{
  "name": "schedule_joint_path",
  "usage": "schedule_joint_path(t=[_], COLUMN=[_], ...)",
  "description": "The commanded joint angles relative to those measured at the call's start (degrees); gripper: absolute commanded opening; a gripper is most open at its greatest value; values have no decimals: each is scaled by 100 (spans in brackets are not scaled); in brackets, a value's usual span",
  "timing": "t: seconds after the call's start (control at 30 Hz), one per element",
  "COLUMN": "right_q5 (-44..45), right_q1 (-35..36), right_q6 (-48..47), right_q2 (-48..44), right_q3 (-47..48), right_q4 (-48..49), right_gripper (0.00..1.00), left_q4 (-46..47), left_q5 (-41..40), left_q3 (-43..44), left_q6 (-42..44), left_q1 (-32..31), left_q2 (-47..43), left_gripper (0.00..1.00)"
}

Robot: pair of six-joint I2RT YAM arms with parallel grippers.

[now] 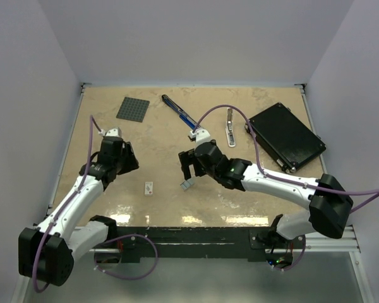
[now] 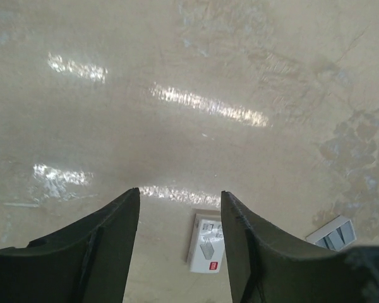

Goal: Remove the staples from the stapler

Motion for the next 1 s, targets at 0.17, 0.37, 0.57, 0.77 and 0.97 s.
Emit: schedule_joint_path(t=[0.17,0.37,0.57,0.77,0.97], right_q5=[143,336,345,222,152], right_q1=[-4,4,4,4,-4], right_q6=[53,44,-123,-246,-184], right_q2=[-279,-323,-271,-420,-482], right_q3=[-166,-219,-122,-184,-228], right_q4=[387,449,335,343,308], right_gripper=[98,99,99,99,99], left_q4=[-38,-20,58,121,155], left_q5=[399,469,768,926,1013], left_q3=[-466,-730,-967,-1187,-1336], left_q6=[-1265,-1266,-1538,-1670,-1793], left_q1=[3,-15,-59,-164,-296], left_q2=[668,835,756,809,651], left_gripper=[14,0,0,0,0])
